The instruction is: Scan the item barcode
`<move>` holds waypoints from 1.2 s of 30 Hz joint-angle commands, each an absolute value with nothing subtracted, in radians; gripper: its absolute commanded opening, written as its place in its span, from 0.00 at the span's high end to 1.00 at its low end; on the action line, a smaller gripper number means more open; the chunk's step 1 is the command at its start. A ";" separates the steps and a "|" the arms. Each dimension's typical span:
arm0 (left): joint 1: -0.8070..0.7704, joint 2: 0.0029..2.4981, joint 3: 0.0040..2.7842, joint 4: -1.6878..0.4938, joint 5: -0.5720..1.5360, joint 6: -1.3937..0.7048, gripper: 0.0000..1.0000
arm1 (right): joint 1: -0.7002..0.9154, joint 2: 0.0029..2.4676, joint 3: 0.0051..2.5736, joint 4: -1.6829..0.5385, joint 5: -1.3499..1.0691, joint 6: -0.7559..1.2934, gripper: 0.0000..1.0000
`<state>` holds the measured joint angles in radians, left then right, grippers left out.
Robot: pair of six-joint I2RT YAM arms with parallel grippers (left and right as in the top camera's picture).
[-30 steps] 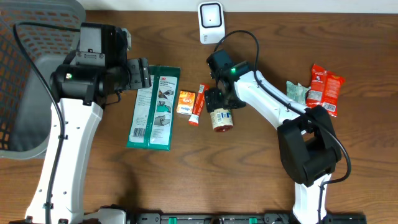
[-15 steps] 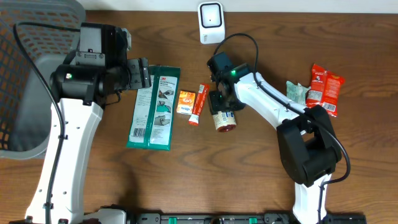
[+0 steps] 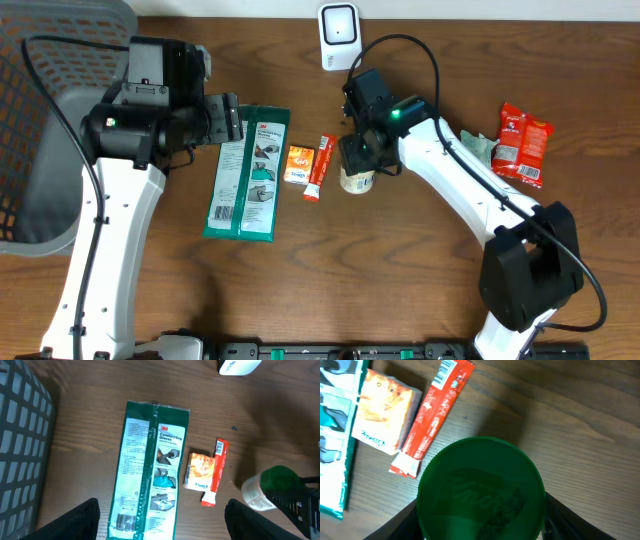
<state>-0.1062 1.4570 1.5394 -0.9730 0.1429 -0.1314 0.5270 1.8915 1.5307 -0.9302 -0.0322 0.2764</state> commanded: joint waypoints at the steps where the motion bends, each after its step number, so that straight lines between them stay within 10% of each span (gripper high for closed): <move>1: -0.102 1.457 1.551 -0.976 0.133 -0.136 0.20 | 0.531 1.876 1.528 -0.931 0.010 0.260 0.58; 12: -0.102 1.457 1.551 -0.976 0.133 -0.136 0.20 | 0.532 1.876 1.468 -0.924 0.076 0.257 0.51; 23: -0.102 1.457 1.551 -0.976 0.133 -0.136 0.20 | 0.523 1.779 1.516 -0.973 0.021 0.200 0.01; 36: -0.102 1.457 1.551 -0.976 0.133 -0.136 0.20 | 0.440 1.883 1.772 -1.344 -0.114 0.208 0.01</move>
